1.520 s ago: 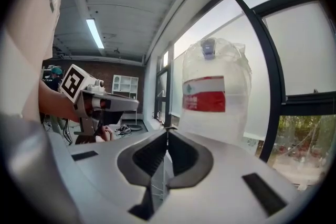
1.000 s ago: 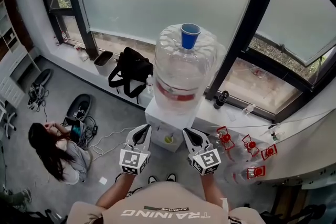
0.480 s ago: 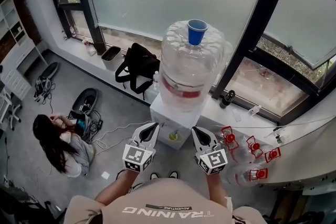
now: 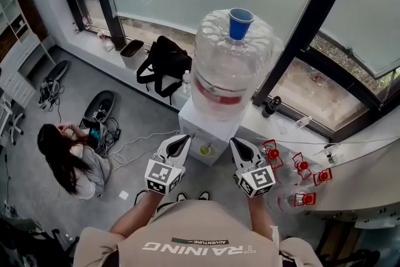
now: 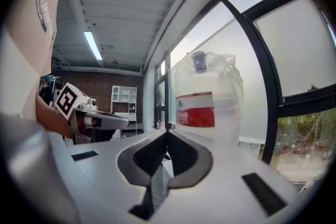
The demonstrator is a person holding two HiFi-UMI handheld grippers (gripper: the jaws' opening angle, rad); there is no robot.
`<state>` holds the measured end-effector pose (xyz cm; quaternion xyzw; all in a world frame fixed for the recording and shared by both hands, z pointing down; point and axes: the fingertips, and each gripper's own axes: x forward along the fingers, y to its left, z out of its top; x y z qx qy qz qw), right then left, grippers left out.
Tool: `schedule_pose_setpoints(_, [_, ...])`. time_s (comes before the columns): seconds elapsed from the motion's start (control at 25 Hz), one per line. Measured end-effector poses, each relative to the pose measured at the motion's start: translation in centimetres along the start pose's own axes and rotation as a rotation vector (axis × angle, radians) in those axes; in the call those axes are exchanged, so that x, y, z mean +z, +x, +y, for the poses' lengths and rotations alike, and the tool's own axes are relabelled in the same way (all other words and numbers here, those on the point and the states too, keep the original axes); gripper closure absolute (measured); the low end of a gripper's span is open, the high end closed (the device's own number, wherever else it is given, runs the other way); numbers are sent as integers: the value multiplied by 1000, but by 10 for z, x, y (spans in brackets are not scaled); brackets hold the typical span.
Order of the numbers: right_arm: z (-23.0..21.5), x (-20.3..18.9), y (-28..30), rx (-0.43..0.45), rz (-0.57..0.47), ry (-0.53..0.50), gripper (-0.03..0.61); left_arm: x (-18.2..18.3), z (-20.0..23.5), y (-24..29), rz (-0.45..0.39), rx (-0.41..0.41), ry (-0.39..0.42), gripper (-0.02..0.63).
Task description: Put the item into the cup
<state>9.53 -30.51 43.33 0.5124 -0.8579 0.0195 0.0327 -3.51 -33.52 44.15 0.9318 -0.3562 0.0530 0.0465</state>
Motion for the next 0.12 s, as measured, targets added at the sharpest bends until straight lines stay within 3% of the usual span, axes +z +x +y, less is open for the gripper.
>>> schedule_pose_setpoints(0.12, [-2,-2,2,4,-6,9,566,-6,4,3,6,8,1,606])
